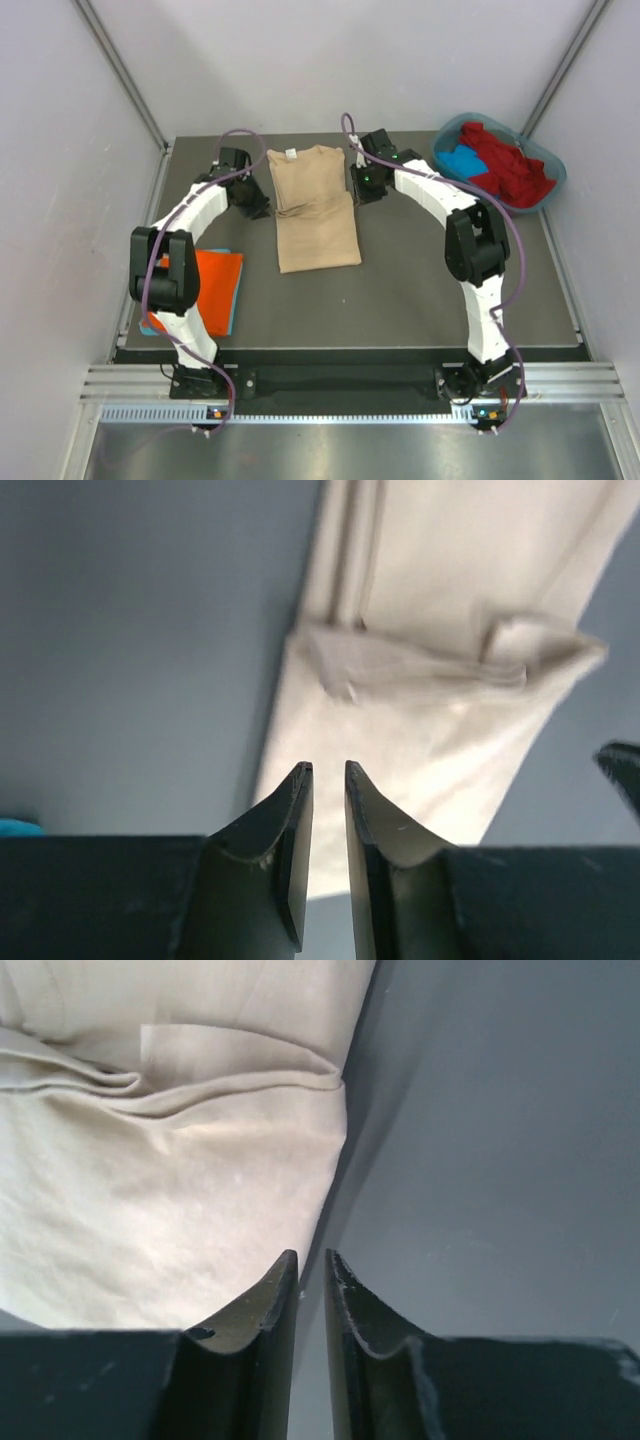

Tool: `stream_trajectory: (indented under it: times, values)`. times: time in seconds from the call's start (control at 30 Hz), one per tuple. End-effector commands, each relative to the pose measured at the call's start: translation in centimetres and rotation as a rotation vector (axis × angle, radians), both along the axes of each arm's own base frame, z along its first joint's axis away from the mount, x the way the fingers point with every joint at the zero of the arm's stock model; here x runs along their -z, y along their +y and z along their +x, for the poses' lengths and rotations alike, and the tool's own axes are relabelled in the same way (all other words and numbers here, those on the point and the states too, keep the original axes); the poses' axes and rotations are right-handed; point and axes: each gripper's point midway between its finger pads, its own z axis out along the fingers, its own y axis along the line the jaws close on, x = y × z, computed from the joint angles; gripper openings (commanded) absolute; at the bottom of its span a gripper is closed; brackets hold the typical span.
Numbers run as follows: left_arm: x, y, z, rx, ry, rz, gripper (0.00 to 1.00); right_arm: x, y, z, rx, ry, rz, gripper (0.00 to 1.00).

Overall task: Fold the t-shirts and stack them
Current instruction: Fold the tshirt

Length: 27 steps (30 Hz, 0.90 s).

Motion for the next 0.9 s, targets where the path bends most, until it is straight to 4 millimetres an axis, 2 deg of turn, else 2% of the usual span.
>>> stream_trajectory:
  times: [0.0,0.13,0.3,0.43,0.47,0.53,0.6,0.63,0.67,0.7,0.73,0.77,0.83,0.87]
  values:
    - [-0.4,-3.6,-1.4,0.098,-0.059,-0.04,0.23,-3.7,1.0,0.3,-0.016,-0.09,0.082,0.17]
    - [1.9,-5.3,-2.2,0.142,-0.008,-0.024,0.2,-2.0,1.4,0.2,-0.025,-0.057,0.085,0.16]
    - [3.3,-5.6,-1.1,0.143,0.002,0.008,0.2,-0.7,1.8,0.7,-0.019,-0.04,0.093,0.16]
    - [3.1,-5.3,1.5,0.134,-0.032,0.056,0.2,-0.6,2.0,0.8,-0.015,-0.036,0.1,0.16]
    - [3.1,-5.3,2.8,0.125,-0.044,0.069,0.21,-0.5,2.0,0.6,-0.014,-0.032,0.1,0.18]
    - [3.4,-4.8,3.7,0.109,-0.027,0.082,0.2,-0.2,1.6,0.2,-0.011,-0.005,0.095,0.24]
    - [3.4,-4.3,5.7,0.09,-0.04,0.088,0.21,-0.5,1.3,-0.3,-0.021,0.001,0.095,0.27]
    - [4.2,-4.1,6.3,0.09,-0.034,0.096,0.21,0.1,0.9,-1.0,-0.02,0.014,0.086,0.29]
    - [3.6,-4.0,7.3,0.084,-0.059,0.104,0.2,-0.6,0.8,-1.2,-0.023,-0.002,0.091,0.3]
    - [3.6,-3.6,7.9,0.076,-0.067,0.121,0.2,-0.7,0.4,-1.1,-0.021,-0.016,0.089,0.31]
    - [4.3,-3.2,8.3,0.073,-0.058,0.146,0.2,0.3,-0.1,-1.8,-0.018,0.003,0.079,0.31]
    - [4.0,-2.6,8.7,0.059,-0.057,0.17,0.2,0.1,-0.6,-1.6,-0.011,-0.007,0.08,0.32]
    - [4.5,-1.3,9.2,0.034,-0.043,0.217,0.2,0.9,-1.1,-2.4,-0.016,0.029,0.089,0.33]
    - [4.0,-0.9,9.6,0.027,-0.048,0.225,0.2,0.8,-1.4,-2.6,-0.019,0.037,0.101,0.37]
